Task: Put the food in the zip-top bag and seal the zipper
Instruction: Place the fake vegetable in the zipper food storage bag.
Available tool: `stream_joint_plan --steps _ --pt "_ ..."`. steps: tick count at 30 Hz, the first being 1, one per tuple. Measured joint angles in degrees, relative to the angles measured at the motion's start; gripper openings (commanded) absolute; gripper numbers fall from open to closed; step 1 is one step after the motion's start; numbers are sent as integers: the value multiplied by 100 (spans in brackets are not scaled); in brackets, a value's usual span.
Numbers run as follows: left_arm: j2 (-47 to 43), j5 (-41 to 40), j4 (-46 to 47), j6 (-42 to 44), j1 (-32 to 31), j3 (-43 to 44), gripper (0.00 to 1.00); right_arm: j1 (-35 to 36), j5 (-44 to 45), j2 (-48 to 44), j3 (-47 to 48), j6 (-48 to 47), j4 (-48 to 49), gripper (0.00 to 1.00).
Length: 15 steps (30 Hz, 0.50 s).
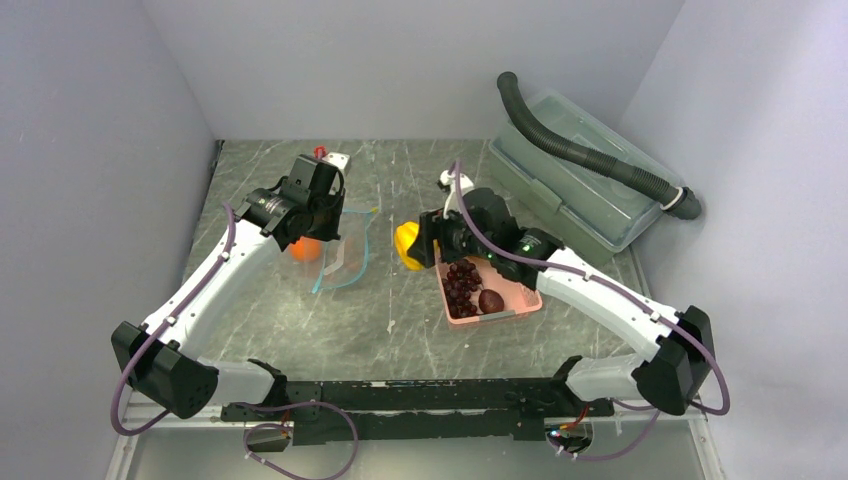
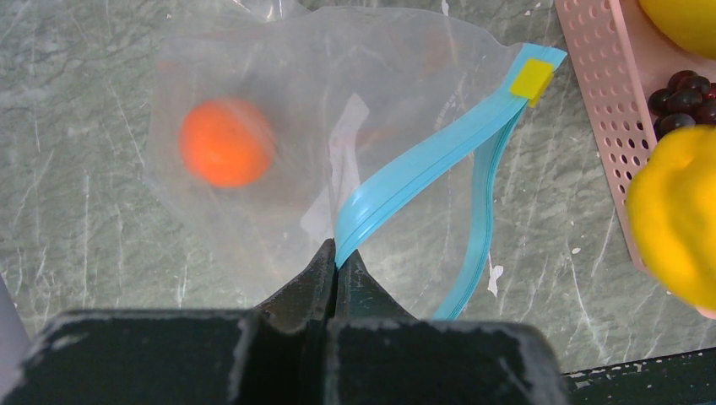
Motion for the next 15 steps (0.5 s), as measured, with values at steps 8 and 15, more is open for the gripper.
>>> stream_joint_plan --steps 8,15 --pt "0 0 0 0 0 0 0 592 -249 229 330 9 234 46" --pt "0 0 0 0 0 0 0 787 -382 614 619 179 498 46"
